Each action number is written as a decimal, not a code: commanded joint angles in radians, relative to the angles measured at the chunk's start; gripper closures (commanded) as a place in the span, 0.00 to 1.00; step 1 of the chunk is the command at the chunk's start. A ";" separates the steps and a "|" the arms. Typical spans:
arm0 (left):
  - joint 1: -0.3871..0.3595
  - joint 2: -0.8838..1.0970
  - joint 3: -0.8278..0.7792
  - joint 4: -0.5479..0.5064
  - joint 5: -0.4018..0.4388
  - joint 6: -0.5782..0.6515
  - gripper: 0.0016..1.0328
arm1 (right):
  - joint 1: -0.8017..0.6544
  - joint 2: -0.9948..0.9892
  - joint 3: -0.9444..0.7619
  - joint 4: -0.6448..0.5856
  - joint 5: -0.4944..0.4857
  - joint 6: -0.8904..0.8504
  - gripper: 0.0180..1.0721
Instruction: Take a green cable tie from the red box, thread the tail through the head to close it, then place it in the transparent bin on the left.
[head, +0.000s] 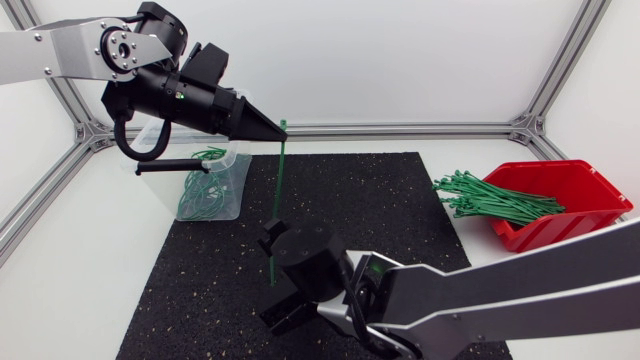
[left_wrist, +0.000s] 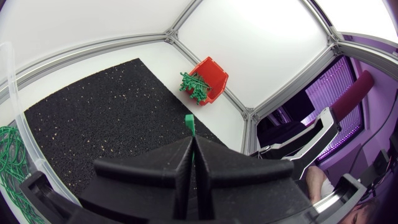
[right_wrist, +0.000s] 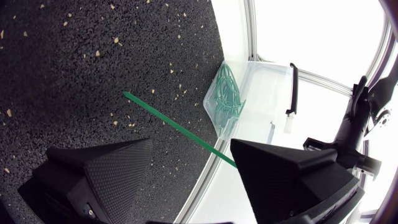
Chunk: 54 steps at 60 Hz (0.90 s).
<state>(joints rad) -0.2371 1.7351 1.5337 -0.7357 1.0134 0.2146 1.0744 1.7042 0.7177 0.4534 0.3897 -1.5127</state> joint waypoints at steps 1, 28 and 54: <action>0.013 0.026 0.039 -0.025 0.010 0.028 0.97 | 0.010 0.005 -0.012 0.019 -0.003 -0.037 0.14; -0.007 0.021 0.049 -0.045 0.016 0.022 0.97 | -0.008 0.123 0.023 0.097 -0.038 -0.113 0.16; 0.001 0.023 0.043 -0.048 0.016 0.025 0.97 | -0.057 0.195 0.083 0.137 -0.078 -0.184 0.35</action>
<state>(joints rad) -0.2386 1.7439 1.5589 -0.7677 1.0138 0.2153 1.0233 1.8782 0.7864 0.5770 0.3157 -1.6562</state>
